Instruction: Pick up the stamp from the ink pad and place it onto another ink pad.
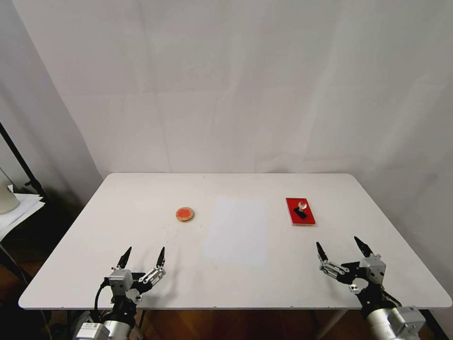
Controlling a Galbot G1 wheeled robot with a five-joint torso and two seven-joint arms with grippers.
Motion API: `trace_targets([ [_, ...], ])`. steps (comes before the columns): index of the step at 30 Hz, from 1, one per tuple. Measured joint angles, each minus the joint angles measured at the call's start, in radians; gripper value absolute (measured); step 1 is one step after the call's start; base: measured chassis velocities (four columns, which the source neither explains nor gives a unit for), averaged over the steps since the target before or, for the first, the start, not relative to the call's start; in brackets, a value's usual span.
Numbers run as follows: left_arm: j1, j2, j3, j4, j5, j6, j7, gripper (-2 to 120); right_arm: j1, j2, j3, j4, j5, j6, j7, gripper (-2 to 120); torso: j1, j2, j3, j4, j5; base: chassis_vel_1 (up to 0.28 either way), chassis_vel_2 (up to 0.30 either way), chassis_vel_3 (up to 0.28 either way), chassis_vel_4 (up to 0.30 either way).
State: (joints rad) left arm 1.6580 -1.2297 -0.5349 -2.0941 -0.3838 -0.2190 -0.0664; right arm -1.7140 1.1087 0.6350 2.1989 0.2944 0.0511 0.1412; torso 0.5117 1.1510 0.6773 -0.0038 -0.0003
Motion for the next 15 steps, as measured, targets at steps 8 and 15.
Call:
trace_targets([
  [8, 0.0, 0.0, 0.0, 0.0, 0.0, 0.0, 0.0, 100, -0.024, 0.038, -0.011, 0.001, -0.03, 0.022, 0.001, 100, 0.0, 0.0, 0.0, 0.0001, 0.0002, 0.0, 0.0, 0.0, 0.0],
  [15, 0.0, 0.0, 0.0, 0.0, 0.0, 0.0, 0.0, 100, -0.026, 0.035, -0.012, 0.0, -0.029, 0.022, 0.001, 100, 0.0, 0.0, 0.0, 0.0001, 0.0002, 0.0, 0.0, 0.0, 0.0],
])
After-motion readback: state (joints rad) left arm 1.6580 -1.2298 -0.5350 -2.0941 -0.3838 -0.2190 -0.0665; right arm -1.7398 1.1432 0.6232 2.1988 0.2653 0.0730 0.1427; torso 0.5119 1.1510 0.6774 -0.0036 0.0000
